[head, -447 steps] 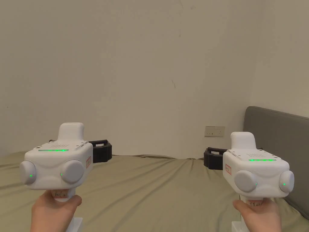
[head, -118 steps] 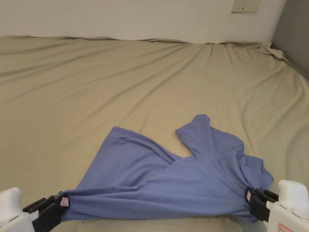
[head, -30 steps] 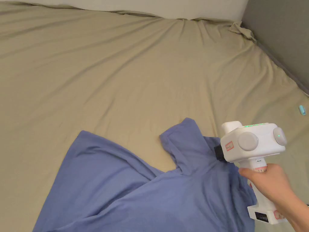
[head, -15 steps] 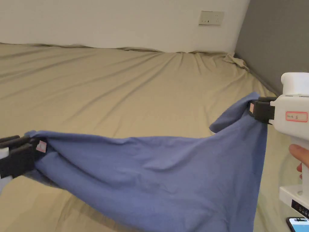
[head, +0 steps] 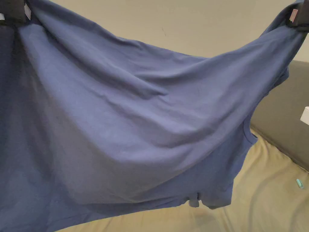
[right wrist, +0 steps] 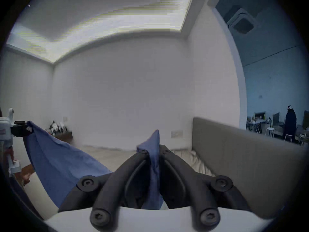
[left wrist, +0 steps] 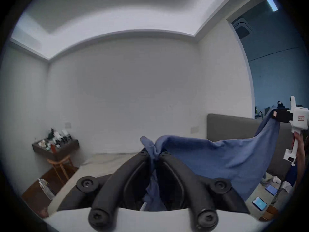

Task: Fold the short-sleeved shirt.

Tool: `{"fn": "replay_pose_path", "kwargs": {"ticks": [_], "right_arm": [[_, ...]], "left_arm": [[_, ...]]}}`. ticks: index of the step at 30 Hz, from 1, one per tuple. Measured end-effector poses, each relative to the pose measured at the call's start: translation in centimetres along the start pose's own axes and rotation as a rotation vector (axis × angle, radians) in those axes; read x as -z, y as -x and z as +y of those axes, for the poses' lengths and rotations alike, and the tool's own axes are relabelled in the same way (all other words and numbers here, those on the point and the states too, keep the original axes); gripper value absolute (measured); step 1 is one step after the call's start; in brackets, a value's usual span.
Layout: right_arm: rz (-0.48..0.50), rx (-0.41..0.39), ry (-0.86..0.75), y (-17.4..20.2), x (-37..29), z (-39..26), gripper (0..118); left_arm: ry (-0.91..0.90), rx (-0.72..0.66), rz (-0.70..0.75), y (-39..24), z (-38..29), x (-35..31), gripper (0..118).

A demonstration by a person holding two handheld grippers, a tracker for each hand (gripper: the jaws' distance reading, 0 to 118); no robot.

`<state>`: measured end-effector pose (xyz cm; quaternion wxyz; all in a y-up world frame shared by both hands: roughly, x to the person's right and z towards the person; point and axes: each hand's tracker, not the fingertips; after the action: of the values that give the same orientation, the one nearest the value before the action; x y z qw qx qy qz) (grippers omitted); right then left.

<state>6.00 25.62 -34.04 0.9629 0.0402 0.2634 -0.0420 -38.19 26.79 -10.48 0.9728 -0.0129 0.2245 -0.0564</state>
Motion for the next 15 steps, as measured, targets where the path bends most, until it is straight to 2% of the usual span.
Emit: {"fn": "replay_pose_path", "kwargs": {"ticks": [5,9,15], "right_arm": [[0.006,0.013,-0.031,0.3,2.8,3.1,9],[-0.002,-0.026,-0.041,1.4,5.9,3.8,9],[0.0,-0.027,-0.009,2.2,14.1,3.9,9]], "left_arm": [[0.007,0.016,0.039,1.8,1.9,1.5,5],[0.029,0.012,0.061,3.1,1.8,4.0,5],[0.079,-0.036,0.075,5.1,1.5,11.4,5]]}}
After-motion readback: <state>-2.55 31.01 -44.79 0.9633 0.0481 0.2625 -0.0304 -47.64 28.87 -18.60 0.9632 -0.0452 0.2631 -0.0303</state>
